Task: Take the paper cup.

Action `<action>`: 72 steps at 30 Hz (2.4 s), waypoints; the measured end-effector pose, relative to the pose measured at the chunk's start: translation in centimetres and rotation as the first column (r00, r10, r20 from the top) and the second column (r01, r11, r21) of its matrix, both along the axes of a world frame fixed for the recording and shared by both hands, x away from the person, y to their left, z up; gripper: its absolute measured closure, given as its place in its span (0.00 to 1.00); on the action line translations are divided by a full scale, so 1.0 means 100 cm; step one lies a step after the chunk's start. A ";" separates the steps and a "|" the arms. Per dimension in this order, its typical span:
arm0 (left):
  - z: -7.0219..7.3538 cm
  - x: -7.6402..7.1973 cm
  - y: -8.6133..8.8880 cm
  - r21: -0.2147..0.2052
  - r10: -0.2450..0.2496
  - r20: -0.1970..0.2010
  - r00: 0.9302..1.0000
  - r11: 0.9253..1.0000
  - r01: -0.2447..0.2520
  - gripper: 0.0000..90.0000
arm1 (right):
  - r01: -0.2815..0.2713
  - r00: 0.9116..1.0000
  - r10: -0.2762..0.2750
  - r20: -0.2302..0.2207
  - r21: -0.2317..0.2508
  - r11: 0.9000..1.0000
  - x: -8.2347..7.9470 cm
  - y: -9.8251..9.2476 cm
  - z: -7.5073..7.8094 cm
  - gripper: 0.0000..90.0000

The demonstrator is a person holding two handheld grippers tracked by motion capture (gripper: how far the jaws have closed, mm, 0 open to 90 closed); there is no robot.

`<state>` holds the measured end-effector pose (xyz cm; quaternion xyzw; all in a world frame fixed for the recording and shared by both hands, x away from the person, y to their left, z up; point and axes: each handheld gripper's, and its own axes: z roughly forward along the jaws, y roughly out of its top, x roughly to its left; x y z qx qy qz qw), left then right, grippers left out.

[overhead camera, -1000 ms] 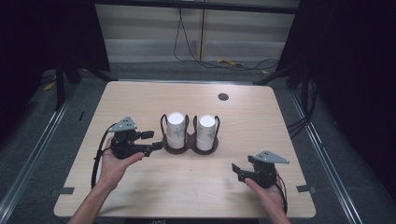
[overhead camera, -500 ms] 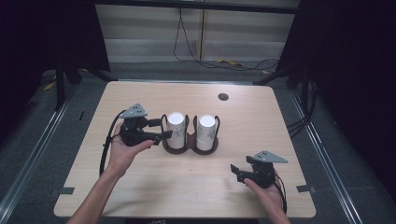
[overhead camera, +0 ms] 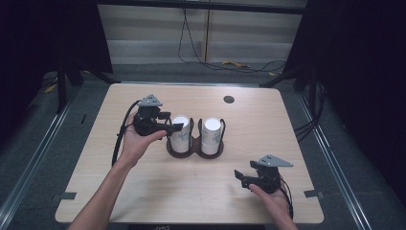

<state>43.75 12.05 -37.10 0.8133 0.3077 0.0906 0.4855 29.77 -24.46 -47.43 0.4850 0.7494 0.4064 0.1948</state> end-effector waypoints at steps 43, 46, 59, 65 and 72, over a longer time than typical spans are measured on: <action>-0.025 0.036 -0.034 0.208 -0.022 -0.124 0.992 0.977 0.047 0.31 | 0.026 0.999 -0.026 0.021 -0.014 1.000 0.001 -0.002 0.001 0.26; -0.024 0.037 -0.034 0.215 -0.022 -0.130 0.991 0.975 0.050 0.31 | 0.026 0.999 -0.025 0.020 -0.014 1.000 0.001 -0.002 0.001 0.26; -0.021 0.036 -0.035 0.238 -0.011 -0.118 0.993 0.971 0.039 0.37 | 0.023 1.000 -0.023 0.014 -0.012 1.000 0.001 -0.002 0.001 0.26; -0.019 0.036 -0.034 0.247 -0.018 -0.115 0.993 0.968 0.047 0.37 | 0.019 1.000 -0.019 0.014 -0.014 1.000 0.001 -0.002 0.000 0.26; -0.017 0.034 -0.037 0.264 -0.021 -0.089 0.996 0.963 0.044 0.37 | 0.021 1.000 -0.021 0.009 -0.012 1.000 0.001 -0.001 0.000 0.26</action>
